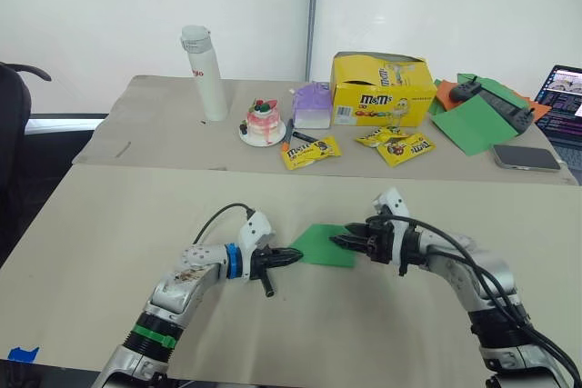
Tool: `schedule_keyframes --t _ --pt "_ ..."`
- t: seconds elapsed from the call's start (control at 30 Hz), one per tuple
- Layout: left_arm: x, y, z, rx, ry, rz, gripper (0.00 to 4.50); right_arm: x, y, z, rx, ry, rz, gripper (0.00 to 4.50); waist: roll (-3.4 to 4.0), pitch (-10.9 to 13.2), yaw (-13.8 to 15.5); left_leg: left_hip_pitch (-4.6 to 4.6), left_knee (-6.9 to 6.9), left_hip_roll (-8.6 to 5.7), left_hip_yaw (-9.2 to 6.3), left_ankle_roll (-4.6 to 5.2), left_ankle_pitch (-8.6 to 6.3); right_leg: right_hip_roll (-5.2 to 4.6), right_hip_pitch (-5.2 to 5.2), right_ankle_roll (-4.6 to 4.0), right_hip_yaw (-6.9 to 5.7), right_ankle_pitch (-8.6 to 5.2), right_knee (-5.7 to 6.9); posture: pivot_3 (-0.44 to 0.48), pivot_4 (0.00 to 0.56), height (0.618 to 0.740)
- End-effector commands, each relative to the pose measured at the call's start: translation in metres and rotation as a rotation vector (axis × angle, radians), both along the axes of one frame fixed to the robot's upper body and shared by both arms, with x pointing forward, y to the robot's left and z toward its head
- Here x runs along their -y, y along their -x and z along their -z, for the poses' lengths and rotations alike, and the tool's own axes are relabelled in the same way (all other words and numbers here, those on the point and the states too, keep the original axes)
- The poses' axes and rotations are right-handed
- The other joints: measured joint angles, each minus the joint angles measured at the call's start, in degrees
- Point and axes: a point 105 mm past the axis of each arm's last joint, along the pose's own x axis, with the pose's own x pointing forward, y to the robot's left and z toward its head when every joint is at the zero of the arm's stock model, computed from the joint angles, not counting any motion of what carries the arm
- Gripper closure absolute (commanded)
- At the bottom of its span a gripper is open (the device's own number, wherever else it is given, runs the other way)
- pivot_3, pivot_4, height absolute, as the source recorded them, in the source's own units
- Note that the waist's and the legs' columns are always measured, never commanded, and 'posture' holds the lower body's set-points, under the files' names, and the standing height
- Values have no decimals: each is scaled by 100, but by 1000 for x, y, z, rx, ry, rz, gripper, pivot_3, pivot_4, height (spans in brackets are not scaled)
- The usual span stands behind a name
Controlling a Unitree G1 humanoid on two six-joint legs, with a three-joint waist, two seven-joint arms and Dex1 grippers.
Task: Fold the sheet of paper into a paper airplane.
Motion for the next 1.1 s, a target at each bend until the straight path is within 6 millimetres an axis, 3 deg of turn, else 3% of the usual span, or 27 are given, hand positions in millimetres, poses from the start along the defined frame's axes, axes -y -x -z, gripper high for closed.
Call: schedule_keyframes --t 0.03,0.43,0.67,1.1 --pt "-7 5 22 -73 -57 -29 4500 2 4 -6 -54 -57 -31 2211 0 0 0 -1 0 0 0 0 0 0 0 0 0 0 0 0 150 740" --pt "-4 -3 10 -23 -41 -30 4500 21 2 11 -138 9 48 2211 5 -5 6 -1 2 -1 0 0 0 -3 2 0 0 0 1 0 150 740" --pt "1 -3 9 -24 -38 -19 4500 20 14 13 -184 -9 20 2211 5 -5 21 -4 10 -2 -1 0 0 -4 4 2 -2 1 0 0 150 740" --pt "3 -1 12 -50 -26 -27 4500 19 15 8 -186 -39 21 2211 4 -4 29 -3 11 -3 -2 0 0 -5 7 3 -3 1 0 0 150 740"
